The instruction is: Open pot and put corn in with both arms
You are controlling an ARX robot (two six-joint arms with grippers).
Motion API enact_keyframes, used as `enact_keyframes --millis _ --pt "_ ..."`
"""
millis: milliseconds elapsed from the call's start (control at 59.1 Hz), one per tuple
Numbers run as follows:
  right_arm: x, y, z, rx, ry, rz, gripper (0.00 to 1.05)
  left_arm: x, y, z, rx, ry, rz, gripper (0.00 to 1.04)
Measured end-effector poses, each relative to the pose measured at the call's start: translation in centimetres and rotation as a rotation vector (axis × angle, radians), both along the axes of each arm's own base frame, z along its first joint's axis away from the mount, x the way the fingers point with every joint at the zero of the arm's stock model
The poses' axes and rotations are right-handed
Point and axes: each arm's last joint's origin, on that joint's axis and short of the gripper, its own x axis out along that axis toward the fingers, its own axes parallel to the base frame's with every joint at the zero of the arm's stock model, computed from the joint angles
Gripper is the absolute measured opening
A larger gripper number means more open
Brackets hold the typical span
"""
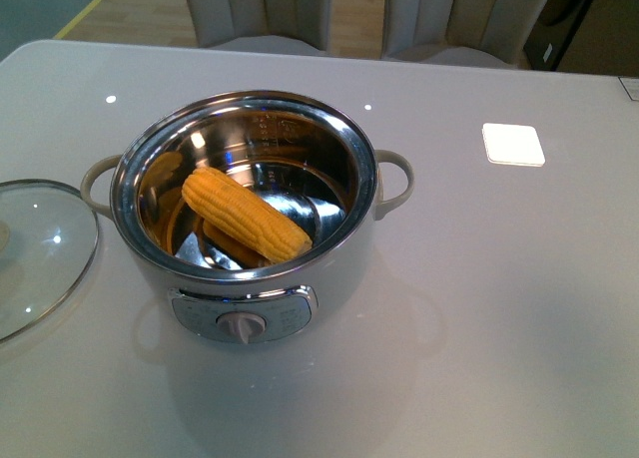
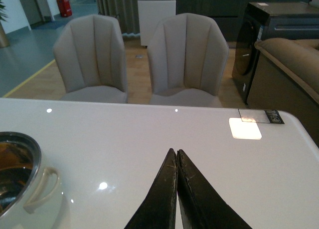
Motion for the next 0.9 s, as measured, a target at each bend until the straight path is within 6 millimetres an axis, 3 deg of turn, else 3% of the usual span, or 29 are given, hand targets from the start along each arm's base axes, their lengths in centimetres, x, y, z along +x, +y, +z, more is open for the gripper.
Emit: enact_keyframes --millis 237,897 --pt "-1.5 0.0 -1.0 0.0 -0.01 0.0 0.02 0.0 0.0 0.0 0.0 0.0 0.0 0.98" --pt "-3.8 0.0 -0.5 0.0 -0.029 0.001 0.02 0.0 0.0 0.0 0.0 0.0 0.0 0.98"
